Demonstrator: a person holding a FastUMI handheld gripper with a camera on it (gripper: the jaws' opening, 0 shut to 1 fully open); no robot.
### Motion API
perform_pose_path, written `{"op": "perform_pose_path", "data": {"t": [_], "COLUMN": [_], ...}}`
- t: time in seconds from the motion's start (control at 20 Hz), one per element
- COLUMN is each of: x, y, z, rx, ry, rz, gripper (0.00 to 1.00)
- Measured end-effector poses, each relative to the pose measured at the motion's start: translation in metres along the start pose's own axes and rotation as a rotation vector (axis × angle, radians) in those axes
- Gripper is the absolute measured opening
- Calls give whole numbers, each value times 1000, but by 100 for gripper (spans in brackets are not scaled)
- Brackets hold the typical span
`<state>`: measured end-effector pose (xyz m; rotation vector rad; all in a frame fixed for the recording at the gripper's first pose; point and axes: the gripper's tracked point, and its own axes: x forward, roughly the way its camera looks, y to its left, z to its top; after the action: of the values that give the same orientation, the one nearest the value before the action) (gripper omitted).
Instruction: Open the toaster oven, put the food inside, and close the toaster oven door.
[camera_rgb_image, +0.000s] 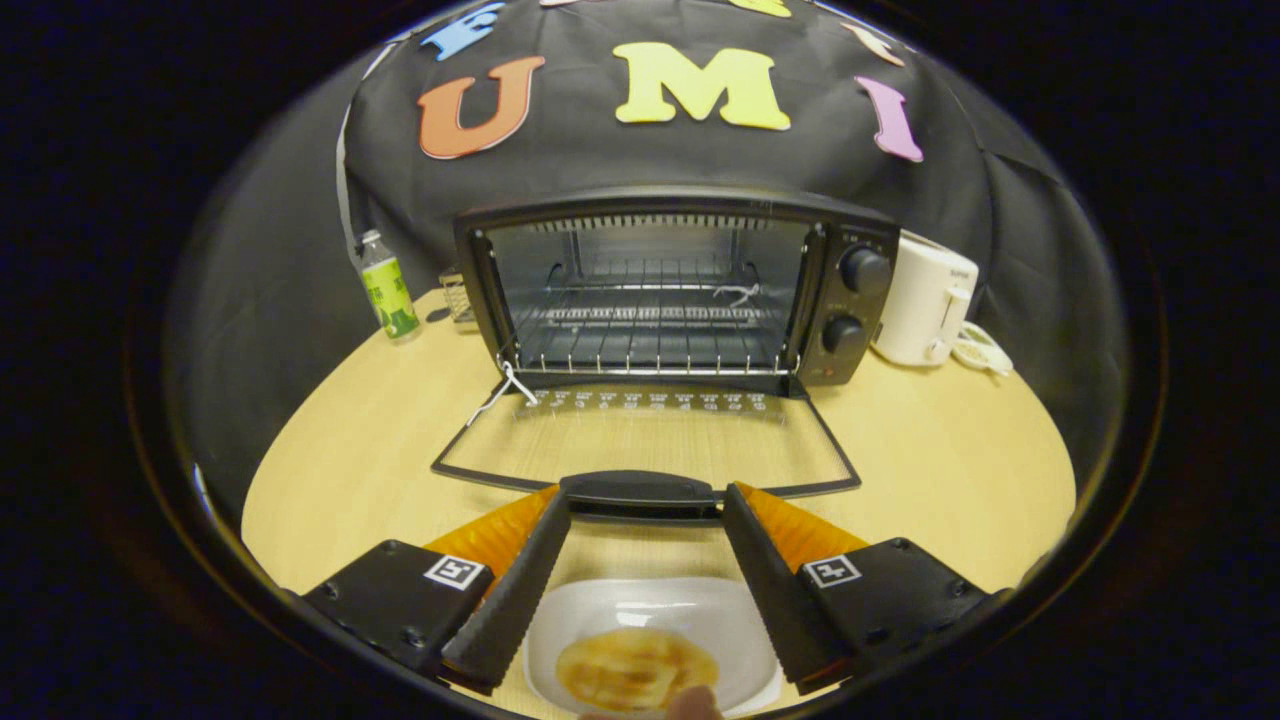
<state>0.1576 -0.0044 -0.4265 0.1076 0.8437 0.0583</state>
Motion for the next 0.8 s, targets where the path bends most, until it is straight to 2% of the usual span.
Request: {"op": "perform_pose_path", "data": {"t": [0.25, 0.5, 0.6, 0.8], "x": [-20, -82, -109, -138], "y": [3, 8, 2, -13], "z": [18, 31, 26, -2], "rx": [-41, -96, -116, -116], "ry": [-93, -301, -386, -475], "rz": [5, 49, 51, 65], "gripper": [100, 100, 100, 100]}}
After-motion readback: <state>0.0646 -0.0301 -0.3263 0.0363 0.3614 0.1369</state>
